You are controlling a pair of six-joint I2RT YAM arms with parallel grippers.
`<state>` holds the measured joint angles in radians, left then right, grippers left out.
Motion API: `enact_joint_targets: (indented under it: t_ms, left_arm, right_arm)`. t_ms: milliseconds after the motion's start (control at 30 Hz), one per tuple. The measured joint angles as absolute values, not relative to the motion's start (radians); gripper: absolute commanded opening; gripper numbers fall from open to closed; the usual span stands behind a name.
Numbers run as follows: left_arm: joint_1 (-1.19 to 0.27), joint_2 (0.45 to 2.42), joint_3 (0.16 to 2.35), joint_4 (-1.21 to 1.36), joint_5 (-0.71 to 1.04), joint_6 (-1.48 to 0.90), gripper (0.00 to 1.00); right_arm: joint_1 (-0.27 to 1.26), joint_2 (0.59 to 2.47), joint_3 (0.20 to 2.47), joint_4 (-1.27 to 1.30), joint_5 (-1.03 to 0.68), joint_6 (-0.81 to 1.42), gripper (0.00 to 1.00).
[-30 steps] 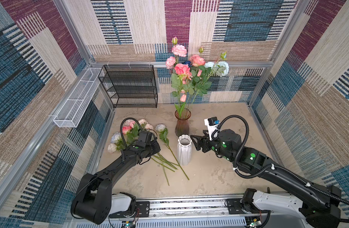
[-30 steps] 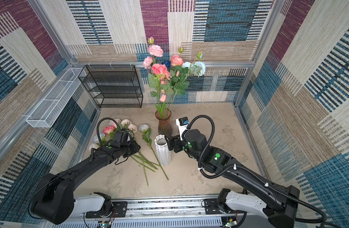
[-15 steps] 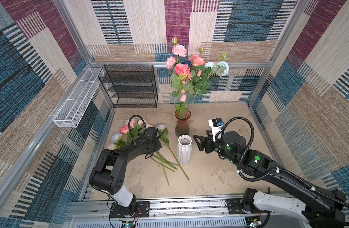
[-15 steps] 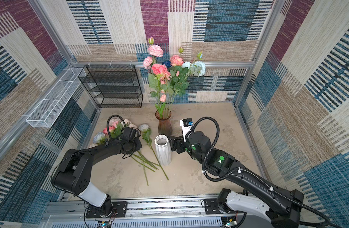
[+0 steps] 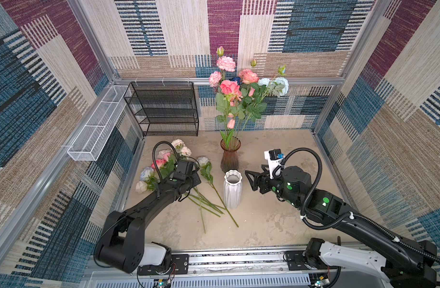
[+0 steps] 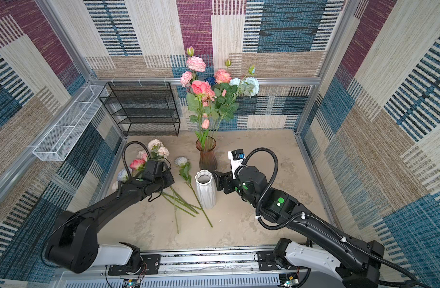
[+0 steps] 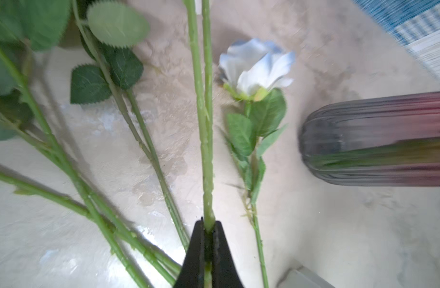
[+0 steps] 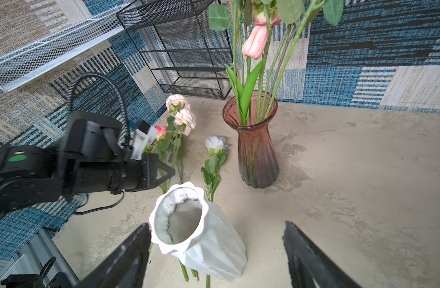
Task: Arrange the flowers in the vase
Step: 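Open the right gripper and draw back while the left grasps peach peony stems, then lift the peach peonies with the left gripper and lower stems into the white vase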
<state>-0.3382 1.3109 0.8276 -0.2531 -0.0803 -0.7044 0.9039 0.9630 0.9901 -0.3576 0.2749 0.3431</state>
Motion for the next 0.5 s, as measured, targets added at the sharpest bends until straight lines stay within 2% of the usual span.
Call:
enact_joint_targets:
  t_ms: [133, 267, 500]
  left_arm:
    - [-0.339, 1.083, 0.858, -0.304, -0.081, -0.691, 0.00]
    - [-0.342, 0.928, 0.981, -0.334, -0.073, -0.657, 0.00]
    - [-0.393, 0.907, 1.265, -0.310, -0.013, -0.598, 0.00]
  right_arm:
    - [0.904, 0.962, 0.993, -0.360, 0.282, 0.343, 0.86]
    - [0.904, 0.959, 0.996, -0.361, 0.289, 0.343, 0.86]
    - [0.904, 0.954, 1.003, -0.361, 0.300, 0.343, 0.86]
